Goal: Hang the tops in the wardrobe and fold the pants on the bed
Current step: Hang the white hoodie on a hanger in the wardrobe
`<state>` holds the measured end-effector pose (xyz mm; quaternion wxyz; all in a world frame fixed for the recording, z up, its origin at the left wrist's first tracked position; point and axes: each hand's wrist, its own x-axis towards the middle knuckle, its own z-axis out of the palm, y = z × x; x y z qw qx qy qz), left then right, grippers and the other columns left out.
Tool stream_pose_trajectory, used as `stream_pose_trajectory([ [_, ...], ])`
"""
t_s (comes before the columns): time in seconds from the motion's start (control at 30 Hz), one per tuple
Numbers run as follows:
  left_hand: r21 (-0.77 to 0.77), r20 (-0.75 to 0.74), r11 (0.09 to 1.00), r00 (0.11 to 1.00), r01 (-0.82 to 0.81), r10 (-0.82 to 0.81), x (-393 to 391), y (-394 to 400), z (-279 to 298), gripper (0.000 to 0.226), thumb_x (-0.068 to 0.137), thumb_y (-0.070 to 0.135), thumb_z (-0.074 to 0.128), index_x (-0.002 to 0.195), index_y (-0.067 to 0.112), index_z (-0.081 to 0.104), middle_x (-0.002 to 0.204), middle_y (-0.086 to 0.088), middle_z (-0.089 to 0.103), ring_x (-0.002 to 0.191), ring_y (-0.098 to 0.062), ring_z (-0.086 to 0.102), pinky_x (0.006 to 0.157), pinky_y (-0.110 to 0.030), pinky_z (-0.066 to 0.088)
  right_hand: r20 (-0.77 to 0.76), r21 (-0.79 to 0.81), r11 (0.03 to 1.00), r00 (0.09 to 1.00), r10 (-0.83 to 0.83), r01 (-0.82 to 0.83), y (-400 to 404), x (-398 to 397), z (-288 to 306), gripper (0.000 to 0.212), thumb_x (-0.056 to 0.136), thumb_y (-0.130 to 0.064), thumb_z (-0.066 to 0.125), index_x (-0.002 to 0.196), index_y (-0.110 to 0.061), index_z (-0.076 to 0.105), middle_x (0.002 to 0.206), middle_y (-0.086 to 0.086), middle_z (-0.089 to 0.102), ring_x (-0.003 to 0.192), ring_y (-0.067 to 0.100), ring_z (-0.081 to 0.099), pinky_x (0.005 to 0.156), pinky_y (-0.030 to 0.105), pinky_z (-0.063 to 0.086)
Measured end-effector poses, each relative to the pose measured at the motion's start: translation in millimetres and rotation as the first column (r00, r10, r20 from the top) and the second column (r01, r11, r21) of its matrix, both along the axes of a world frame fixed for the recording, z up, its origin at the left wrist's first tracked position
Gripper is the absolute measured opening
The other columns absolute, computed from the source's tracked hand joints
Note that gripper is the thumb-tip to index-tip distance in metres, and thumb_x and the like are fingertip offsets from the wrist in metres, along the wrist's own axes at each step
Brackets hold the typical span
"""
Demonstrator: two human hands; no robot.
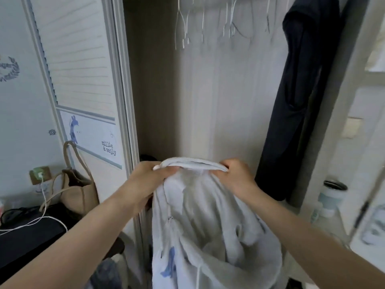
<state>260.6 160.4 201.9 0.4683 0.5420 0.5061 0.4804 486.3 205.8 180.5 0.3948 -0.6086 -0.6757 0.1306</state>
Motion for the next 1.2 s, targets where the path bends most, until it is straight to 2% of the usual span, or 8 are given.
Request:
stream_pose_trajectory([
  [0.07, 0.102, -0.010, 0.995, 1.000, -0.016, 0.017, 5.8, 30.4, 11.5, 0.019, 0.090, 0.019, 0.068, 0.093, 0.001, 0.074, 0.094, -0.022, 0.073, 0.087, -0.033, 0.071, 0.084, -0.045, 0.054, -0.051, -0.021, 0.999, 0.998, -0.048, 0.047, 20.9, -3.9, 6.2, 0.034, 0.080, -0.038, 0.071, 0.057, -0.018, 0.055, 0.055, -0.007, 0.055, 0.056, 0.009, 0.054, 0.052, 0.027, 0.039],
  [0.2, 0.280, -0.060, 0.960, 0.998, 0.004, 0.013, 15.8, 85.7, 34.1, 0.021, 0.090, 0.019, 0.068, 0.091, -0.002, 0.070, 0.094, -0.024, 0.070, 0.077, -0.023, 0.065, 0.070, -0.035, 0.050, -0.140, 0.069, 0.996, 0.989, -0.044, 0.054, 49.9, -6.6, 37.0, 0.016, 0.075, -0.018, 0.077, 0.079, -0.026, 0.064, 0.076, -0.004, 0.067, 0.077, 0.016, 0.066, 0.074, 0.033, 0.053],
  [0.33, 0.421, -0.130, 0.904, 0.991, 0.080, -0.027, 17.5, 141.6, 59.4, 0.033, 0.089, 0.024, 0.067, 0.091, -0.009, 0.064, 0.091, -0.029, 0.066, 0.072, -0.027, 0.058, 0.069, -0.038, 0.047, -0.163, 0.203, 0.967, 0.979, -0.124, 0.156, 79.4, -7.4, 78.6, 0.023, 0.083, -0.013, 0.070, 0.104, -0.018, 0.062, 0.087, -0.003, 0.069, 0.082, 0.013, 0.065, 0.077, 0.021, 0.050],
  [0.47, 0.502, -0.189, 0.853, 0.980, 0.145, -0.055, 21.2, 184.1, 83.4, 0.037, 0.088, 0.025, 0.068, 0.086, -0.011, 0.063, 0.082, -0.030, 0.063, 0.066, -0.028, 0.052, 0.063, -0.038, 0.042, -0.165, 0.409, 0.865, 0.956, -0.242, 0.290, 97.1, -7.6, 130.3, 0.023, 0.089, -0.017, 0.061, 0.112, -0.018, 0.061, 0.085, -0.010, 0.065, 0.072, 0.000, 0.059, 0.060, -0.003, 0.035],
  [0.7, 0.607, -0.285, 0.774, 0.958, 0.181, 0.000, 20.7, 238.7, 117.1, 0.036, 0.089, 0.025, 0.068, 0.068, -0.002, 0.058, 0.061, -0.008, 0.055, 0.059, -0.019, 0.048, 0.058, -0.033, 0.036, -0.172, 0.705, 0.602, 0.915, -0.365, 0.373, 102.0, -14.8, 226.9, 0.024, 0.091, -0.014, 0.048, 0.113, -0.018, 0.057, 0.092, -0.001, 0.068, 0.080, 0.015, 0.060, 0.070, 0.025, 0.043],
  [0.87, 0.629, -0.281, 0.759, 0.959, 0.165, 0.024, 16.7, 270.3, 124.1, 0.039, 0.090, 0.025, 0.067, 0.073, -0.008, 0.059, 0.069, -0.023, 0.059, 0.065, -0.027, 0.051, 0.063, -0.036, 0.037, -0.063, 0.845, 0.435, 0.867, -0.495, 0.310, 113.1, -7.5, 293.2, 0.027, 0.096, -0.016, 0.040, 0.116, -0.013, 0.057, 0.105, 0.002, 0.064, 0.101, 0.017, 0.056, 0.074, 0.021, 0.036],
  [1.07, 0.672, -0.256, 0.730, 0.964, 0.123, 0.074, 25.0, 294.3, 143.1, 0.036, 0.090, 0.025, 0.067, 0.072, -0.006, 0.060, 0.064, -0.012, 0.056, 0.065, -0.025, 0.051, 0.060, -0.035, 0.035, -0.025, 0.846, 0.363, 0.710, -0.704, 0.391, 125.6, 28.7, 365.5, 0.032, 0.096, -0.016, 0.036, 0.121, -0.006, 0.054, 0.122, 0.016, 0.056, 0.116, 0.034, 0.046, 0.090, 0.037, 0.037],
  [1.2, 0.726, -0.263, 0.684, 0.949, 0.077, 0.172, 29.5, 308.7, 160.4, 0.035, 0.092, 0.028, 0.063, 0.070, 0.002, 0.058, 0.071, -0.014, 0.061, 0.079, -0.036, 0.060, 0.066, -0.038, 0.042, -0.108, 0.638, 0.469, 0.674, -0.731, 0.611, 137.1, 64.3, 401.5, 0.032, 0.095, -0.010, 0.040, 0.121, 0.005, 0.051, 0.123, 0.025, 0.056, 0.113, 0.039, 0.054, 0.082, 0.034, 0.043],
])
